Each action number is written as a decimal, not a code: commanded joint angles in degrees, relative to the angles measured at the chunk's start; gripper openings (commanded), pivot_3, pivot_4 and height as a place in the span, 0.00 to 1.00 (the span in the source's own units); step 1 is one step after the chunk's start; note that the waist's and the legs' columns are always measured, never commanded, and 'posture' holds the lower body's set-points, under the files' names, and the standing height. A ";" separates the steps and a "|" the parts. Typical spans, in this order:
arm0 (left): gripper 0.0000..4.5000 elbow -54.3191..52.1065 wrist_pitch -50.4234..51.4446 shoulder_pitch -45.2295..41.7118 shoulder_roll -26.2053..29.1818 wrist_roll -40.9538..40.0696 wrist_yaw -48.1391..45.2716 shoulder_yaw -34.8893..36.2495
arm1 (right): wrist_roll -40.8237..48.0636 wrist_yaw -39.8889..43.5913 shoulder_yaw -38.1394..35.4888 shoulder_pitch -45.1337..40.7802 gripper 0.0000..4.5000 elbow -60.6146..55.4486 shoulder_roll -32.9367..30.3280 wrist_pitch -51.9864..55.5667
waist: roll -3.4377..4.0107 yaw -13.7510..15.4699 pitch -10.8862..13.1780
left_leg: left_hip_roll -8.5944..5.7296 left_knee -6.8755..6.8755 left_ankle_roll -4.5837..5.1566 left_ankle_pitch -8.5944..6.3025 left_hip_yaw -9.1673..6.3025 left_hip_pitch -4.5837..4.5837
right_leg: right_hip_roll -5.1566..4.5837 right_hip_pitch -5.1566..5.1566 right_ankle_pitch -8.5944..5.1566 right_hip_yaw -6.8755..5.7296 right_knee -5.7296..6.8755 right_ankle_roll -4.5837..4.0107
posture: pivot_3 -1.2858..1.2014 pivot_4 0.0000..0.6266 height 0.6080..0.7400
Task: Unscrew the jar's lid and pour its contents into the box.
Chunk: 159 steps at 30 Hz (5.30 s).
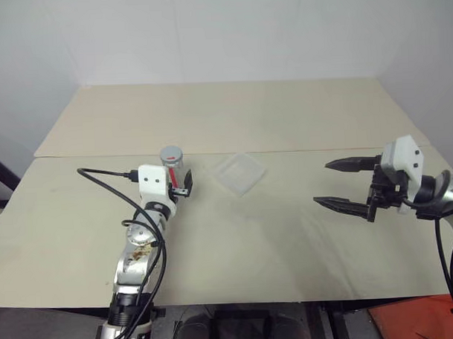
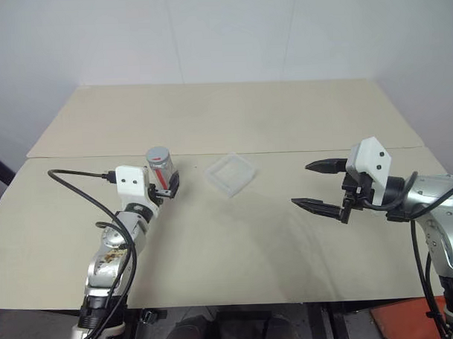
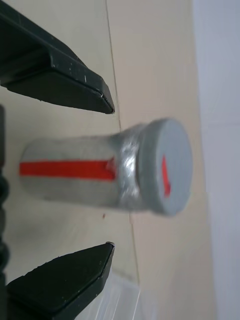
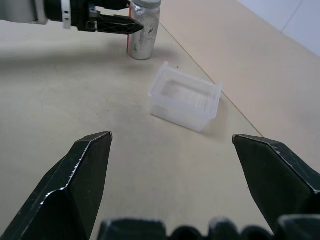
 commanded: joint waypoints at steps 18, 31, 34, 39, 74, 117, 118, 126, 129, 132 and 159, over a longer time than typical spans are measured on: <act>0.90 15.50 -10.88 -10.62 -1.20 2.03 0.00 -0.18 | 1.64 -0.58 -1.83 -0.65 1.00 -2.86 -0.01 -0.21 | -0.01 0.12 0.00 | -0.04 0.00 -0.01 0.01 -0.01 -0.03 | 0.00 0.00 0.01 -0.08 0.03 0.02 | 0.52 0.24 1.00; 0.46 17.18 -9.79 -14.04 0.37 1.21 -4.51 -0.40 | 3.37 -3.78 -1.12 -2.34 1.00 -4.76 1.59 1.20 | -0.02 0.09 0.01 | -0.04 0.00 -0.02 0.01 -0.02 -0.05 | 0.01 0.00 0.02 -0.10 0.05 0.03 | 0.52 0.24 1.00; 0.46 14.64 -6.24 -15.62 5.28 -1.10 -13.08 -1.16 | 4.36 -5.15 0.82 -4.76 1.00 -5.69 3.20 2.40 | -0.02 -0.28 0.01 | -0.04 0.01 -0.06 0.04 -0.01 -0.09 | 0.04 -0.08 0.02 -0.11 0.07 0.03 | 0.52 0.24 1.00; 0.46 12.40 0.19 -19.23 18.25 -10.79 -35.04 0.29 | 5.40 -6.14 5.88 -12.23 1.00 -4.63 6.86 5.20 | -0.01 -1.15 0.01 | -0.01 0.00 -0.11 0.07 0.00 -0.08 | 0.11 -0.11 0.01 -0.10 0.14 0.03 | 0.52 0.24 1.00; 0.46 23.91 -4.47 -30.04 17.32 -20.91 -74.43 -5.04 | -1.15 -21.80 23.37 -38.49 1.00 3.57 28.48 21.92 | 0.02 -2.15 0.02 | -0.13 0.09 -0.21 0.15 0.01 -0.75 | 0.20 -0.88 0.01 -0.21 0.46 0.04 | 0.52 0.24 1.00; 0.46 11.53 -2.31 -26.43 20.58 -26.44 -86.65 -5.31 | 3.26 29.11 37.23 -55.47 0.61 53.74 33.58 -19.59 | 0.08 -3.60 0.05 | -0.08 0.12 -0.26 0.19 0.01 -0.68 | 0.25 -0.94 0.01 -0.15 0.65 0.04 | 0.52 0.24 1.00; 0.46 11.81 -2.39 -26.30 20.68 -26.18 -86.31 -5.11 | 3.21 29.11 37.19 -55.55 0.69 54.00 33.46 -19.89 | 0.08 -3.54 0.05 | -0.08 0.13 -0.26 0.19 0.01 -0.68 | 0.25 -0.94 0.01 -0.14 0.68 0.04 | 0.52 0.24 1.00; 0.46 16.54 -2.30 -26.24 21.95 -24.14 -82.12 -2.52 | -2.20 20.11 29.11 -49.34 0.99 43.53 28.61 -16.01 | 0.08 -3.10 0.05 | -0.07 0.16 -0.27 0.19 -0.03 -0.69 | 0.21 -0.92 0.01 -0.17 0.73 0.05 | 0.52 0.24 1.00; 0.46 18.94 -3.60 -26.46 21.65 -22.42 -78.79 -1.66 | -3.24 11.64 25.88 -43.46 0.99 30.76 25.04 -10.39 | 0.08 -2.89 0.05 | -0.04 0.15 -0.28 0.19 0.01 -0.69 | 0.17 -0.96 0.00 -0.16 0.76 0.05 | 0.52 0.24 1.00; 0.46 20.88 -4.78 -26.83 20.57 -21.38 -76.78 -2.34 | -1.09 5.20 23.19 -38.50 0.99 18.93 23.50 -2.62 | 0.08 -2.48 0.05 | -0.02 0.15 -0.30 0.21 0.01 -0.70 | 0.17 -0.99 0.00 -0.17 0.78 0.05 | 0.52 0.24 1.00; 0.46 23.81 -6.55 -27.98 19.89 -20.17 -77.15 -3.81 | -8.26 -13.66 24.05 -40.27 0.99 15.25 31.17 11.65 | 0.08 -2.38 0.05 | -0.12 0.14 -0.30 0.21 0.09 -0.68 | 0.17 -1.00 0.01 -0.16 0.81 0.04 | 0.52 0.24 1.00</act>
